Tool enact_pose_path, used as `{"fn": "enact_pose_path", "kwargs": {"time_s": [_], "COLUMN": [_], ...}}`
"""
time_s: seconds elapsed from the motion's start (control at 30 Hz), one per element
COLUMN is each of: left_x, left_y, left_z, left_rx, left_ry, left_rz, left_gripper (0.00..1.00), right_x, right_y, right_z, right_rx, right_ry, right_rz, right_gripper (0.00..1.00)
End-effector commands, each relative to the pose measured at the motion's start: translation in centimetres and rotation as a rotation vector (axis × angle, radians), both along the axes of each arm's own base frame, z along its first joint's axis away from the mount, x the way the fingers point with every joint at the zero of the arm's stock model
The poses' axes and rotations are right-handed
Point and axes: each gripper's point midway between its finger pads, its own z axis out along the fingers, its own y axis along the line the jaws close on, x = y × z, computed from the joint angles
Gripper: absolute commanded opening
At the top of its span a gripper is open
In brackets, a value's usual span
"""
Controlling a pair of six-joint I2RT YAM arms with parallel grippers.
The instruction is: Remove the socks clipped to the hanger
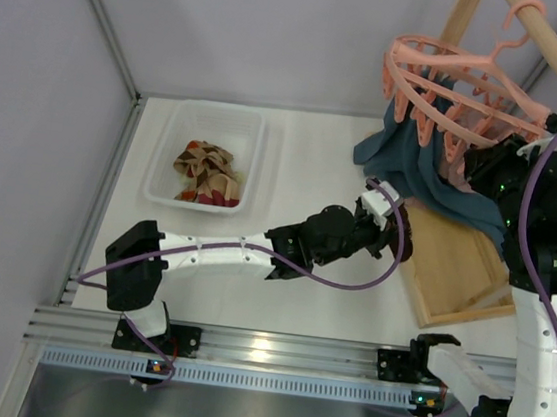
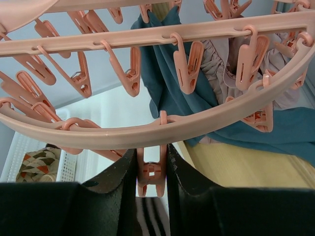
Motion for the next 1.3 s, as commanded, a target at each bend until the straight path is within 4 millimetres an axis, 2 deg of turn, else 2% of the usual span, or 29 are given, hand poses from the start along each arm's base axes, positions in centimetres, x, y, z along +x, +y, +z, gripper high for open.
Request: {"fn": "enact_pose_path", "kwargs": {"time_s": [0.0,0.1,0.13,0.2,0.23,0.3,0.33,0.4,0.43,0.5,0.53,0.6,0.63,0.7,0.73,0.8,0.83,0.87,0.9,0.93,0.97,1.0,1.07,1.2,1.23,1.27], "left_x": [0.9,2.1,3.1,4.4,6.3,8.3,10.6,12.7,15.1,16.8,18.5,19.7,21.2,22.4,23.4,25.0,25.8,26.5,27.2,27.7,28.2,28.7,29.1,29.1,28.9,28.9], "left_y": [1.3,2.5,3.4,4.8,6.6,9.2,12.0,16.0,19.5,24.0,27.4,30.3,33.5,35.3,37.3,38.0,39.1,39.3,39.2,40.0,40.3,40.4,40.4,40.5,40.5,40.5], "left_z": [1.0,1.0,0.3,0.3,-0.9,-0.8,-2.0,-1.8,-2.2,-1.8,-2.0,-2.3,-2.6,-3.3,-3.6,-4.7,-5.0,-6.6,-6.5,-7.2,-8.8,-8.8,-10.2,-11.7,-12.0,-11.9], "left_rx": [0.011,0.039,0.074,0.070,0.104,0.086,0.095,0.095,0.106,0.108,0.105,0.088,0.069,0.048,0.047,0.058,0.050,0.063,0.038,0.030,0.033,0.010,0.013,0.013,0.010,0.006], "left_ry": [-0.020,-0.004,0.020,0.090,0.139,0.197,0.251,0.268,0.266,0.260,0.270,0.316,0.339,0.378,0.386,0.413,0.428,0.463,0.480,0.506,0.547,0.561,0.601,0.640,0.650,0.650], "left_rz": [0.072,0.131,0.153,0.180,0.217,0.261,0.326,0.420,0.532,0.666,0.753,0.791,0.852,0.862,0.898,0.896,0.915,0.917,0.905,0.916,0.921,0.922,0.901,0.913,0.912,0.914], "left_gripper": [0.00,0.00,0.00,0.00,0.00,0.00,0.00,0.00,0.00,0.00,0.00,0.00,0.00,0.00,0.00,0.00,0.00,0.00,0.00,0.00,0.00,0.00,0.00,0.00,0.05,0.14], "right_x": [0.1,0.1,0.0,-0.1,0.0,-0.1,-0.1,-0.2,-0.2,-0.3,-0.3,-0.5,-0.5,-0.5,-0.5,-0.4,-0.3,-0.2,-0.2,-0.1,0.0,0.0,0.0,0.1,0.1,0.1], "right_y": [-0.3,-0.1,-0.1,-0.1,-0.1,0.0,0.0,0.0,0.0,0.1,0.2,0.3,0.3,0.5,0.5,0.7,0.8,0.8,0.9,0.9,0.9,0.9,0.9,0.9,0.9,1.0], "right_z": [1.1,0.8,0.8,0.5,0.4,0.1,0.0,-0.3,-0.4,-0.7,-0.8,-0.9,-0.8,-0.8,-0.8,-0.8,-1.0,-1.0,-1.1,-1.3,-1.5,-1.6,-1.7,-2.1,-2.3,-2.3], "right_rx": [0.004,0.006,0.006,0.006,0.006,0.003,0.002,-0.003,-0.004,-0.004,-0.003,-0.002,-0.002,0.000,0.001,0.002,0.003,0.000,0.001,0.001,-0.003,-0.007,-0.011,-0.014,-0.013,-0.013], "right_ry": [-0.057,-0.052,-0.053,-0.049,-0.046,-0.041,-0.039,-0.036,-0.035,-0.030,-0.030,-0.033,-0.036,-0.037,-0.037,-0.039,-0.033,-0.033,-0.030,-0.023,-0.019,-0.016,-0.013,-0.005,0.000,0.000], "right_rz": [-0.011,-0.004,0.001,0.001,0.002,0.009,0.009,0.010,0.013,0.018,0.024,0.030,0.032,0.039,0.041,0.048,0.054,0.058,0.061,0.061,0.061,0.064,0.063,0.063,0.068,0.072], "right_gripper": [0.00,0.00,0.00,0.00,0.00,0.00,0.00,0.00,0.00,0.00,0.00,0.00,0.00,0.00,0.00,0.00,0.00,0.01,0.02,0.03,0.03,0.04,0.06,0.14,0.16,0.20]}}
